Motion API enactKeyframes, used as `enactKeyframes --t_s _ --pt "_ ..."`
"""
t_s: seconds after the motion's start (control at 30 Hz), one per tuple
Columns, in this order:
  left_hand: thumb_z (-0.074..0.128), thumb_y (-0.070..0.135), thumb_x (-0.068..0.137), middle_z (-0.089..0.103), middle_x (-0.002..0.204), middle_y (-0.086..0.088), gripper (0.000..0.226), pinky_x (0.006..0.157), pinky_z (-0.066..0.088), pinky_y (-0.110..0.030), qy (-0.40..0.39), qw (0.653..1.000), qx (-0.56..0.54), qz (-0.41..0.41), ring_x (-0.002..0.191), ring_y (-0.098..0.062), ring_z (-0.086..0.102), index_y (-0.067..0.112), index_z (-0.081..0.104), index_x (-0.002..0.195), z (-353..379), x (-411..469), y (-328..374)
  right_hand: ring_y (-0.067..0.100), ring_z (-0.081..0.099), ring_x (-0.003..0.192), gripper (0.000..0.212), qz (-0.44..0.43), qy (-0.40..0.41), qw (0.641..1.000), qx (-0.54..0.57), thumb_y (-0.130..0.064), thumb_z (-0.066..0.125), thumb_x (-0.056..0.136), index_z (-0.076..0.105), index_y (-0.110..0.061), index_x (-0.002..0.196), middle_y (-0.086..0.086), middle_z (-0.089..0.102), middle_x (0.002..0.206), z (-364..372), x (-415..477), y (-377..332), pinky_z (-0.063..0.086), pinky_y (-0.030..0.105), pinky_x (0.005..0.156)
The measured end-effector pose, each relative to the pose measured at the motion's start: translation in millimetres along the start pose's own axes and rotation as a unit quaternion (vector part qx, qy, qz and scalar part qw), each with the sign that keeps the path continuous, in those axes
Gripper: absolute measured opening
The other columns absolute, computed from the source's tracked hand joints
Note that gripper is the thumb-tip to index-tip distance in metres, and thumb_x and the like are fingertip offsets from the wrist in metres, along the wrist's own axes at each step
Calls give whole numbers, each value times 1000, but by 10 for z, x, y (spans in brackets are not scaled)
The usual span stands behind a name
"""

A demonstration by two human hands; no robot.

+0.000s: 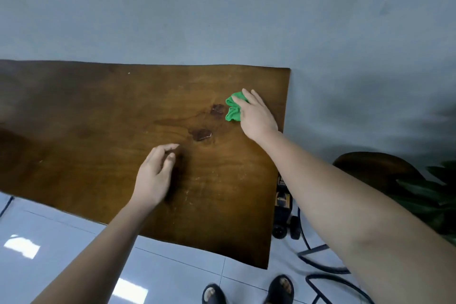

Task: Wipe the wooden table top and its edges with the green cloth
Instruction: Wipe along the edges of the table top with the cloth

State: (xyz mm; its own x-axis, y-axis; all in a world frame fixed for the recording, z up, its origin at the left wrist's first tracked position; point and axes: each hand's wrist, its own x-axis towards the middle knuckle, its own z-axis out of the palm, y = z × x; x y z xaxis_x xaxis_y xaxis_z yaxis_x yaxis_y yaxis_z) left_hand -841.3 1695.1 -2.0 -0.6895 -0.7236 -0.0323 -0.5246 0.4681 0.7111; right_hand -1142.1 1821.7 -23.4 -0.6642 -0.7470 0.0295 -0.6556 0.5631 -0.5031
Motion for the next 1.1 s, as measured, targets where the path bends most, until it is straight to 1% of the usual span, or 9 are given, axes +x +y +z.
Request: enactKeyframes --t_s 0.1,0.17,0.33,0.43,0.57,0.67,0.77,0.9,1.1 --pt "46 37 118 65 142 13 32 118 50 -40 23 1000 -11 -5 133 -11 60 33 65 143 -66 -47 -99 14 2 171 50 -72 -58 996 -2 -45 45 117 46 -39 167 -13 15 185 113 -242 -369 34 52 132" --pt "45 35 118 66 142 13 31 117 49 -40 39 999 -25 -8 134 -10 60 32 64 143 -109 -53 -166 14 4 171 51 -133 -90 987 -3 -51 50 115 50 -40 165 -14 16 184 326 -546 -649 36 52 129" --pt "45 30 118 69 137 14 29 112 48 -36 87 995 -59 -3 131 -7 61 29 67 136 -237 -80 -229 21 30 165 34 -265 -114 951 112 -27 62 112 73 -30 143 -8 46 172 930 -1610 -1142 48 52 121" --pt "44 33 118 70 136 16 29 108 46 -29 85 994 -68 -3 131 -4 61 30 68 135 -295 -98 -206 27 35 161 51 -348 -157 913 143 3 57 99 73 -20 142 1 50 168 1021 -2214 -1183 57 53 109" --pt "42 37 119 69 137 17 32 105 45 -22 72 995 -73 -7 131 2 59 31 68 137 -307 -113 -187 30 51 148 56 -405 -198 871 196 17 56 94 71 -10 141 9 61 154 829 -2597 -1122 57 52 108" --pt "43 36 119 71 137 17 31 108 45 -25 67 994 -83 -3 132 2 59 30 69 135 -265 -124 -175 27 59 138 51 -384 -184 873 238 18 56 99 73 -8 140 9 63 149 567 -2532 -1058 52 45 114" --pt "44 35 119 72 136 16 30 109 45 -25 64 994 -85 6 131 1 61 30 69 134 -207 -137 -159 20 65 134 43 -314 -127 919 203 -1 58 109 73 -20 145 1 64 152 203 -2030 -826 51 38 117" --pt "42 39 119 68 141 16 32 109 44 -24 29 997 -77 2 132 -2 60 33 66 140 -117 -167 -50 29 66 140 39 -195 -4 975 109 -5 63 111 72 -19 146 5 62 160 -217 -1194 -285 45 46 127" --pt "44 39 118 67 140 19 31 108 46 -24 3 997 -71 13 129 4 59 36 65 141 51 -177 95 31 57 148 37 -85 36 990 108 6 63 107 78 -10 136 8 63 156 -48 -992 239 38 53 131"
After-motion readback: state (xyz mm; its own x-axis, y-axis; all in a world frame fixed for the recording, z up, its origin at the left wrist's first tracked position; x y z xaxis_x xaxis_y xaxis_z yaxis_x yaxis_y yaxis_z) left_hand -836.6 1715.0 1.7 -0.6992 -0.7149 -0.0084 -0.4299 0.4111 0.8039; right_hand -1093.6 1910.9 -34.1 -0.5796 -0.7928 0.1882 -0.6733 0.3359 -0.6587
